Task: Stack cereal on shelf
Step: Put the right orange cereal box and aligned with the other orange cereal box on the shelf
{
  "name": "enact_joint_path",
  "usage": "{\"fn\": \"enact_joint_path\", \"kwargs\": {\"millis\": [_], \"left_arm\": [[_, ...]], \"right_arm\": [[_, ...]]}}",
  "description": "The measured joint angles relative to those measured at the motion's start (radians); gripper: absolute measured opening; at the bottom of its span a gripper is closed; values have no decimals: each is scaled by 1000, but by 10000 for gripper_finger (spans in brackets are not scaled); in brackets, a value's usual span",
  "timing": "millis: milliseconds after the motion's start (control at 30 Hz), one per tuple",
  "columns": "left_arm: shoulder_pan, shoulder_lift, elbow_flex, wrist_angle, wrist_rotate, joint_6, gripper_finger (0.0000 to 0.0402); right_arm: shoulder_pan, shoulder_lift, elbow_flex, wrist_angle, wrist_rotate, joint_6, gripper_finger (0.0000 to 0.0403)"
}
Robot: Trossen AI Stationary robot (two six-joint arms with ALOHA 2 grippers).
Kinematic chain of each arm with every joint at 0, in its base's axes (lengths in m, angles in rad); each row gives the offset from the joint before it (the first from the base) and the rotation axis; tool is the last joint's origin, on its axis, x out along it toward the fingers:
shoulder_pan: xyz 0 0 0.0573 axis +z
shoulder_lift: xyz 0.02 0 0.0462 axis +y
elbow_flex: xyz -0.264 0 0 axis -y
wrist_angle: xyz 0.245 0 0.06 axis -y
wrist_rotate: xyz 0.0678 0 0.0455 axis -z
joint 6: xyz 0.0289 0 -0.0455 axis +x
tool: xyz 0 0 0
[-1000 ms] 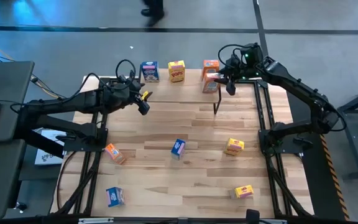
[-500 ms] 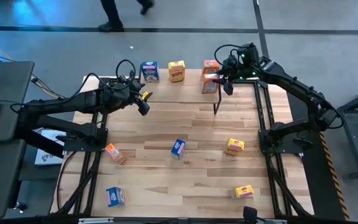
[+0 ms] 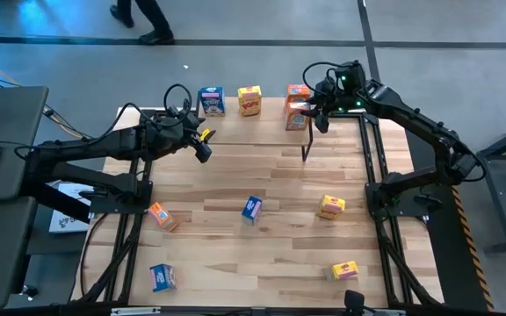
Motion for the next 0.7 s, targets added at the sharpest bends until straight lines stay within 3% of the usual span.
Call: {"fn": "enact_joint_path", "kwargs": {"millis": [700], "left_arm": [[0,0,0,0,0,0,230]], "right_arm": [[0,0,0,-2,12,12,169]]}}
